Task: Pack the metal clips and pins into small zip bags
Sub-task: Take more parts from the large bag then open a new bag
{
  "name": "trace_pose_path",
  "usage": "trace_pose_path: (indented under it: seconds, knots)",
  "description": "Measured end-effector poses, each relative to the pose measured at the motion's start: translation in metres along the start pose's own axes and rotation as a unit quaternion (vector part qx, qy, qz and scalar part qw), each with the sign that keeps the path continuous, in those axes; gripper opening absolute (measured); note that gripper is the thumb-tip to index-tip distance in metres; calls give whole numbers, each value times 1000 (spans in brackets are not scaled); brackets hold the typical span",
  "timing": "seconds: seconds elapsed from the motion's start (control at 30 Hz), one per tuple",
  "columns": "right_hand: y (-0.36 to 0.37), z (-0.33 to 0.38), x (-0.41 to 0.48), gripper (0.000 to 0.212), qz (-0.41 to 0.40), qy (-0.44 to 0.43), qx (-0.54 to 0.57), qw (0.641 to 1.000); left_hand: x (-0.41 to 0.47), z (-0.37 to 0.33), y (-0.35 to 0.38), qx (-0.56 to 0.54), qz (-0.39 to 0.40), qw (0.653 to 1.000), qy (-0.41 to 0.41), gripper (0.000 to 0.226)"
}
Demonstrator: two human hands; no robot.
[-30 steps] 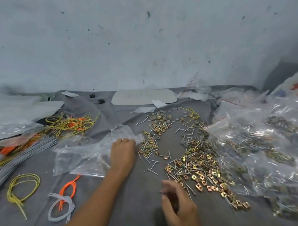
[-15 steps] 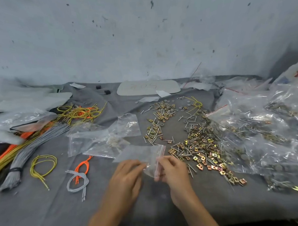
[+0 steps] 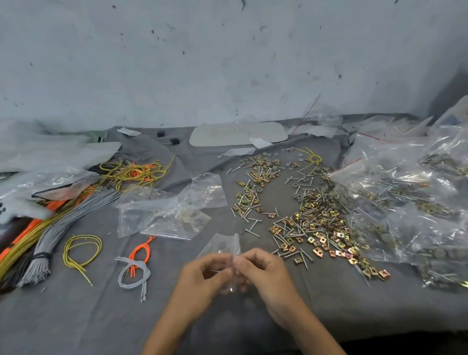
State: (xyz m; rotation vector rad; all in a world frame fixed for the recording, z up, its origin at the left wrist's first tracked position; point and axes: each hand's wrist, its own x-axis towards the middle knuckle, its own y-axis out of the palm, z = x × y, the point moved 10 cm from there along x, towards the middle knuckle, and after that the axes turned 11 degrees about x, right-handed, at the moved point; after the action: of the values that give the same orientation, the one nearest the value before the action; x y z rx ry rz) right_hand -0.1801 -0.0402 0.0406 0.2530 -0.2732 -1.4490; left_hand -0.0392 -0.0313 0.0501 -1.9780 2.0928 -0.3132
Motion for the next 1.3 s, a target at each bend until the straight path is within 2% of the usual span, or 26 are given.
trace_pose_path:
  seconds: [0.07,0.13,0.17,0.23,0.33,0.5,0.6,0.7,0.8,0.9,0.97,1.03,1.13,1.2,1.3]
  knots:
    - [-1,0,-1,15,-4,-6,-20,1000,3,8,-19,39,-69,997,-17,23]
    - [1,0,-2,14,-6,-21,-74,997,2,3,-39,160,-150,976,7,21]
    - [3,-1,-3,13,-4,-31,-106,994,-1,-5,-40,233,-165,958,34,17]
    - [7,-1,-5,9,-7,-47,-163,985,-7,-16,-29,337,-146,928,67,20]
    - [6,-2,-8,9,-25,-63,-223,973,-12,-20,-19,404,-150,899,81,26]
    - [2,1,-11,19,-72,-86,-266,958,-23,-31,-42,397,-247,880,86,15]
    - [5,0,-9,22,-58,-82,-273,957,-17,-21,-29,415,-182,887,88,23]
    - [6,1,-10,20,-48,-87,-276,956,-12,-9,-11,455,-113,879,88,38]
    - [0,4,-12,28,-61,-103,-281,952,-15,-20,-13,425,-143,885,123,30]
    - [17,9,-18,25,3,-158,-298,941,-20,-29,-42,398,-243,879,99,25]
    - [32,4,-22,14,69,-180,-326,926,-17,-28,-48,391,-242,885,72,32]
    - [36,-2,-19,23,100,-169,-329,924,-17,-38,-41,398,-219,885,104,34]
    - [36,-2,-8,35,122,-120,-276,946,-24,-54,-38,375,-218,886,163,41]
    - [31,3,2,33,115,-100,-265,952,-22,-53,-43,376,-248,877,166,46]
    - [3,27,29,23,41,-118,-309,943,-14,-40,-45,388,-260,875,131,40]
